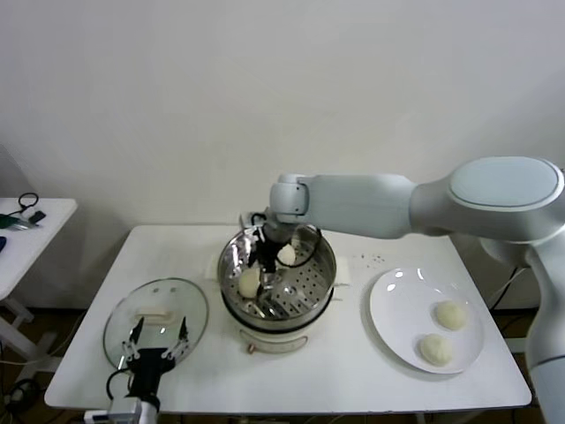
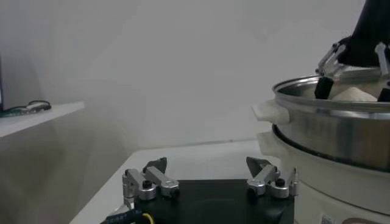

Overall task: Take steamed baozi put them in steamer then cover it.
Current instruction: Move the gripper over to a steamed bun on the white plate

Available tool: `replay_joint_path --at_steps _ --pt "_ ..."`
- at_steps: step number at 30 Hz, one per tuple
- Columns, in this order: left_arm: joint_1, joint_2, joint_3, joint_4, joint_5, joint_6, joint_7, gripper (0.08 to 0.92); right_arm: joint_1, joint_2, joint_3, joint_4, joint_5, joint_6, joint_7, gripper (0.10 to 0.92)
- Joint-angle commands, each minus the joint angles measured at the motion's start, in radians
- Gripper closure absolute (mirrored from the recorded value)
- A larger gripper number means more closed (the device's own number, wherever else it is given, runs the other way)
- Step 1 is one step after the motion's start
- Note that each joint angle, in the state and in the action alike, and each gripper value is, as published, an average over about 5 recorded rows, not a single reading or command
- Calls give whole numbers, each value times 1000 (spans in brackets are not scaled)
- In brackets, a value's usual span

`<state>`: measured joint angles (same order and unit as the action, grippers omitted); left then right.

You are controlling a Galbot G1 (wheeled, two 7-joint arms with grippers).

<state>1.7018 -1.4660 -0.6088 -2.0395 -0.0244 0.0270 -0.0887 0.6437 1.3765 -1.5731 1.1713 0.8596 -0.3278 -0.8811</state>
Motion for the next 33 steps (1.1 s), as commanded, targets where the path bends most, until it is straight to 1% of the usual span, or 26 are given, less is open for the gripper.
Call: replay_joint_path --at_steps 1,11,19,26,33 --pt "-1 -1 0 0 2 3 -2 177 109 -130 -6 80 -12 15 -43 202" --pt "-14 -8 3 0 16 17 -4 177 243 -414 -49 232 -95 60 -110 203" --pt "-23 -13 -3 2 19 30 -13 177 244 -667 -94 380 -310 77 -164 203" --pt "-20 -20 -7 0 19 37 -18 177 130 -811 -76 415 -470 89 -168 203" --pt "-3 -31 -12 -6 28 36 -20 177 -53 -887 2 378 -574 95 -171 203"
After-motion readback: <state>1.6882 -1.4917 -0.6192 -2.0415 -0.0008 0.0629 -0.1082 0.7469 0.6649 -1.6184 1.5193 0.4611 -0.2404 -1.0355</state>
